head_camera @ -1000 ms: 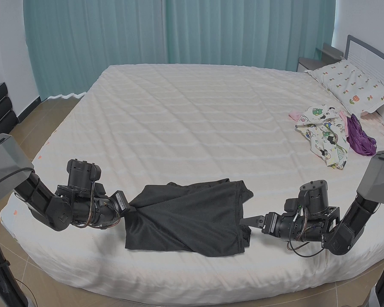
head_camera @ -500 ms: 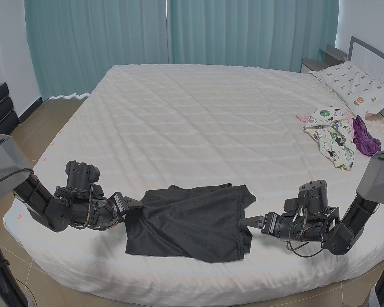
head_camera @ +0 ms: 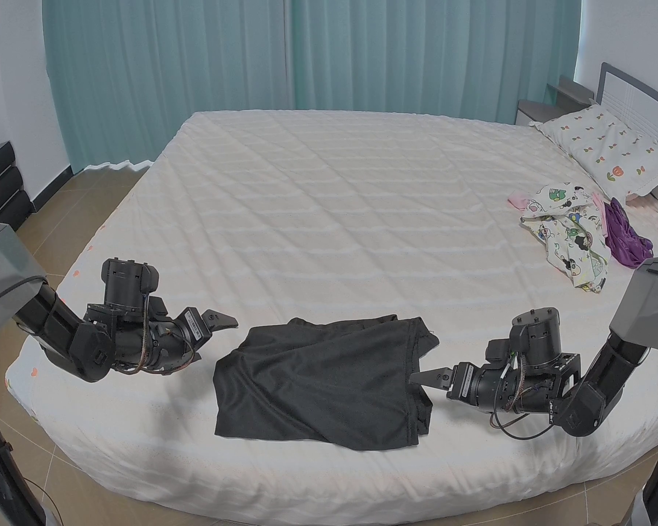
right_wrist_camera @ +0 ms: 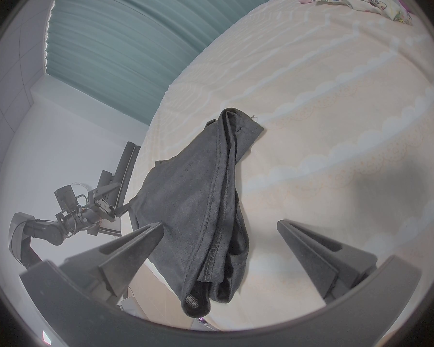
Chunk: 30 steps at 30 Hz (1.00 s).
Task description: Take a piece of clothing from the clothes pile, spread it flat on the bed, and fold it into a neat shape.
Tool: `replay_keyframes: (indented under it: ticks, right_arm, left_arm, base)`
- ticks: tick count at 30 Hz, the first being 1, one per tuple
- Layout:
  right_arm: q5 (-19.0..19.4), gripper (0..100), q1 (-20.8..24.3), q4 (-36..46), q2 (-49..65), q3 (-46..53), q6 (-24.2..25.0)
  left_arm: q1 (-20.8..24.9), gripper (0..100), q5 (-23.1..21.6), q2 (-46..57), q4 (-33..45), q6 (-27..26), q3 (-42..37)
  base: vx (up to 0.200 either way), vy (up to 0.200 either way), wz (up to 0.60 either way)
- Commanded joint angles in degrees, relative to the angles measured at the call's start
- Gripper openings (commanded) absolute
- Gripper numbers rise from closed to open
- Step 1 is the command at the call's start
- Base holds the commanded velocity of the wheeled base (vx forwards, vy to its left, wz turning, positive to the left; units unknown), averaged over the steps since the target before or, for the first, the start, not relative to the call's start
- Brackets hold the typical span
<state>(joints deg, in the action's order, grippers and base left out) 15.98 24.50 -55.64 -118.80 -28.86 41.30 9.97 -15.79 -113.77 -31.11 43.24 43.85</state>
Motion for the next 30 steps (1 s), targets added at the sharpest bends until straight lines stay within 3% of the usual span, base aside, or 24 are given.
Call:
replay_keyframes:
  ticks: [1,19,20,30]
  right_arm:
    - [0.01,100,-0.07,0.0,-0.21,-0.06,0.09]
    - [0.01,100,-0.6,-0.17,-1.0,-0.85,0.18]
    - [0.01,100,-0.95,0.0,-1.0,-1.03,0.45]
    - [0.01,100,-0.95,-0.17,-1.09,-1.12,1.59]
  left_arm:
    - [-0.83,100,0.05,-1.19,0.0,0.0,2.29]
    - [1.72,100,-0.03,-9.27,0.26,0.35,9.06]
    - [2.33,0,-0.03,-9.8,0.0,0.35,9.24]
    - [2.77,0,-0.03,-10.68,-0.09,2.64,10.99]
  base:
    - [0.0,0.0,0.0]
    - [0.0,0.0,0.0]
    - [0.0,0.0,0.0]
    - [0.0,0.0,0.0]
